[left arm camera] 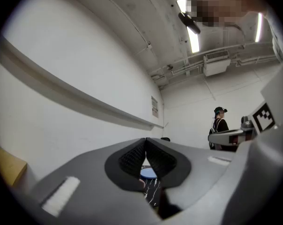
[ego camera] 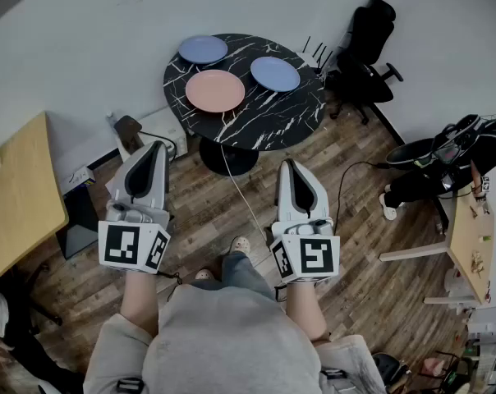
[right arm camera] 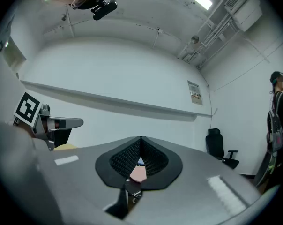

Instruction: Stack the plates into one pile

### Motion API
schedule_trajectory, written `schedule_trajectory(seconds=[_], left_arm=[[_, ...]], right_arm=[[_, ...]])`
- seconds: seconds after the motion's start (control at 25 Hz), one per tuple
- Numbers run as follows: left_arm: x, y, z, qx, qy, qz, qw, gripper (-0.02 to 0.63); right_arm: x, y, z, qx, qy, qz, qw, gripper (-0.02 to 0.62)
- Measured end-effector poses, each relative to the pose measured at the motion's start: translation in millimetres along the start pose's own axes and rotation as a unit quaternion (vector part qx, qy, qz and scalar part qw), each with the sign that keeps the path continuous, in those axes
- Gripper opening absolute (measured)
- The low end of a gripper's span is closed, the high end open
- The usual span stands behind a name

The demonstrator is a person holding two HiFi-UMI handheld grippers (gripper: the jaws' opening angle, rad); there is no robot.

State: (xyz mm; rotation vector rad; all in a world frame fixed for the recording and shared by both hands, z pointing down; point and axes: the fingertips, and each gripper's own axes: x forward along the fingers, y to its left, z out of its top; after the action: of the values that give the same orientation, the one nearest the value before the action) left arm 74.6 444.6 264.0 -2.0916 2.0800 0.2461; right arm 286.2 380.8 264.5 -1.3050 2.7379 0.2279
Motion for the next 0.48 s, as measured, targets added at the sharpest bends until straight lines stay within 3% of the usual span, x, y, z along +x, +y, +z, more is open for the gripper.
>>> schedule_trajectory(seconds=[0.48], left_arm=[[-0.3,0.6,3.2,0.001,0.0,-0.005,1.0,0.06]], right_arm=[[0.3,3.3,3.1,-0.003,0.001,-0.002,1.0,0.003]])
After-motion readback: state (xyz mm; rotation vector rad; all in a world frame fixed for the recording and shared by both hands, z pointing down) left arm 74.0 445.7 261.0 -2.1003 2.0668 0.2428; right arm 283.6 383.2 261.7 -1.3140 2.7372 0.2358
